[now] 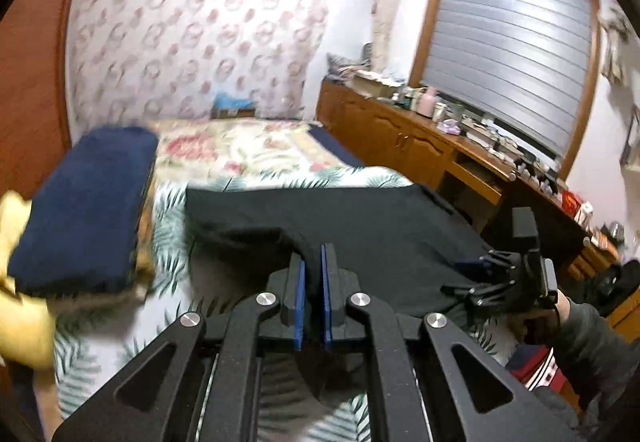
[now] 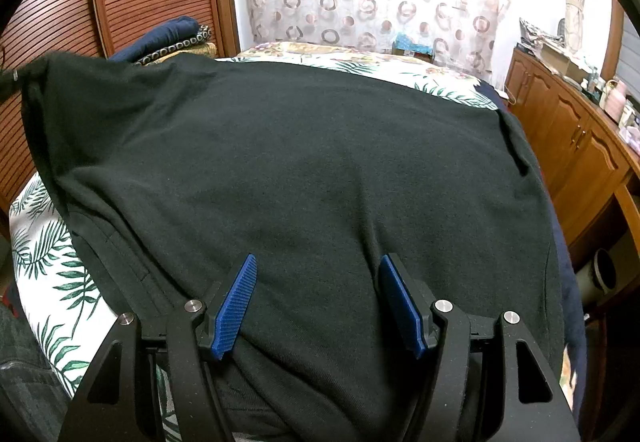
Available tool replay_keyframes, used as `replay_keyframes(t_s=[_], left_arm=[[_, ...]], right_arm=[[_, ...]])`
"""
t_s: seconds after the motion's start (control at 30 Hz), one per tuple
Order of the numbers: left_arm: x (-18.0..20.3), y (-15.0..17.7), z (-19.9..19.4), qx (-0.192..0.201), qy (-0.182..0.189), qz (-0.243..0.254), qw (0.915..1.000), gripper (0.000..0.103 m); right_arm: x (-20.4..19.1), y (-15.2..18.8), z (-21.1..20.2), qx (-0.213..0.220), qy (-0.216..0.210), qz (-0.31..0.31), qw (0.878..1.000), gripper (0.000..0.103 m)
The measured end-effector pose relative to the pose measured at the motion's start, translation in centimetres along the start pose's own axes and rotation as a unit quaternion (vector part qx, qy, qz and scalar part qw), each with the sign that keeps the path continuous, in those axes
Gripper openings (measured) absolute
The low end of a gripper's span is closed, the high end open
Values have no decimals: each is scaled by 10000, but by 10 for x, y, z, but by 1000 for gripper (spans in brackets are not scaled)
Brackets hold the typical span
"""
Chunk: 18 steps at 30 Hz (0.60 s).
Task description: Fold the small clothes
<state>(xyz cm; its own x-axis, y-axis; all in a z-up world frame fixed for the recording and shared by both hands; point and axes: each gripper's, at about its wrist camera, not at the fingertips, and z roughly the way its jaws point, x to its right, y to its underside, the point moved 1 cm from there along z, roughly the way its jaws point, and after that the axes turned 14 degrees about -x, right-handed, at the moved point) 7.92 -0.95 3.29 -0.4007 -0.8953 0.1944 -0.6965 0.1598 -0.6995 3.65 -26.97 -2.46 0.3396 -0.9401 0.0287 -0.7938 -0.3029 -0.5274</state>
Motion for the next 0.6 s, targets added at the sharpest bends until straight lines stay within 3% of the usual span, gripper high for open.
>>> replay_keyframes(t_s=[0.37,0.6], left_arm=[[63,-66,23,82,435,750,9962,8],[102,-82,44,-134,770,1158,9902,8]], right_arm=[[10,2,-1,64,-241,128,9996,66],[10,4,1,90,-314,193,9993,66]])
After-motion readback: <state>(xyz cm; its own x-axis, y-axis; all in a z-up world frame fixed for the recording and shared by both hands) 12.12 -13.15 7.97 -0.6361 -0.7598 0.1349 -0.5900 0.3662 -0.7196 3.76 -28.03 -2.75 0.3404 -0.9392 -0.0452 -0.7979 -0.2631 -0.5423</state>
